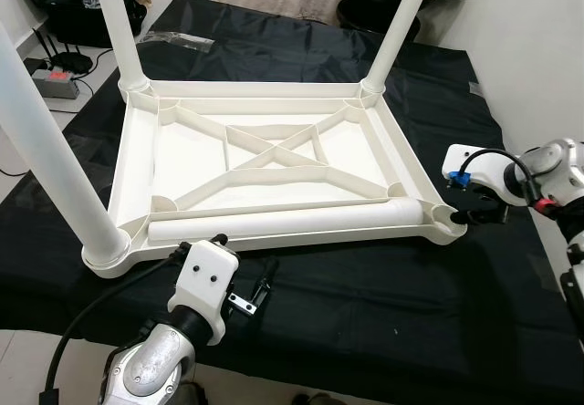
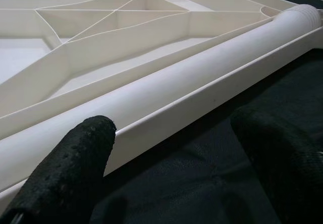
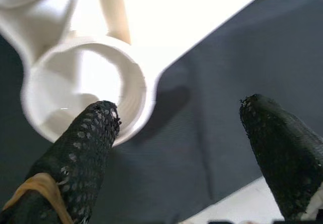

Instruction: Building children table

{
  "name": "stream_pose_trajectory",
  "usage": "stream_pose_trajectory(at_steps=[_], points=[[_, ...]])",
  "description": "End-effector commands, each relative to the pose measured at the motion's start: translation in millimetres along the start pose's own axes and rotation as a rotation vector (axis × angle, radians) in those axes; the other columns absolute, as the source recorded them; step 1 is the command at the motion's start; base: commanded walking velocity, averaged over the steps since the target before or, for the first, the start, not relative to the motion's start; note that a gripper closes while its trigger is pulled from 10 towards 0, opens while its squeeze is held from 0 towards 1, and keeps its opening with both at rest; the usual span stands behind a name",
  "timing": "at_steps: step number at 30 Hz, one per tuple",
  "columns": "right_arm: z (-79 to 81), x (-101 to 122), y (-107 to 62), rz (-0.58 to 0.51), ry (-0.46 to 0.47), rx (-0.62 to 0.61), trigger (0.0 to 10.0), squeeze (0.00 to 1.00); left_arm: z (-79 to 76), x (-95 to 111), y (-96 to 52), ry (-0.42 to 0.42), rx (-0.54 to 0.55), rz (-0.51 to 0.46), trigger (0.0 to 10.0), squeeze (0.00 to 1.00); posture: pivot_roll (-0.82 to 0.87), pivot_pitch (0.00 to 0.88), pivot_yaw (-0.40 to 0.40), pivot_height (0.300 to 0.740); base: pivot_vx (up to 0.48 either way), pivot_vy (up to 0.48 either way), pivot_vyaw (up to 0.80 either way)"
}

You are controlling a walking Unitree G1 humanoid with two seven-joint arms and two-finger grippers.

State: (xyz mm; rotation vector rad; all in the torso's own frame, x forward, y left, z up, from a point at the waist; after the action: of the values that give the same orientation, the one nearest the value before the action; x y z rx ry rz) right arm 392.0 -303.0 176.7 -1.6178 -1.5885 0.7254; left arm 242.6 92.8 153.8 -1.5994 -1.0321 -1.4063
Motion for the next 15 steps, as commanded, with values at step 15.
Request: stream_pose_trajectory(at_steps=[15], points=[[78.0, -1, -8.0, -0.188, -0.093, 0.53, 10.0, 0.0, -2.5, 1, -0.5, 0.012, -0.003, 0.002, 10.0, 0.0, -0.03, 0.183, -0.16, 0.74, 0.0, 0.0, 0.0]])
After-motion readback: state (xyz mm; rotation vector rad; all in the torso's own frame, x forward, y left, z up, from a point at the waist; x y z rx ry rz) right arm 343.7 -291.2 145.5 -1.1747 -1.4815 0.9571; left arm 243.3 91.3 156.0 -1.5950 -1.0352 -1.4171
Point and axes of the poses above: a point about 5 cm out from each wrist's last joint towards the gripper, its own y axis pointing out of the wrist towards the gripper, its own x axis along the axis of the wrist's last joint, z = x × y, the point moved 5 cm from there along y, pointing out of the wrist towards the gripper, and after that the axes turned 14 degrees about -y, right-handed, at the moved point
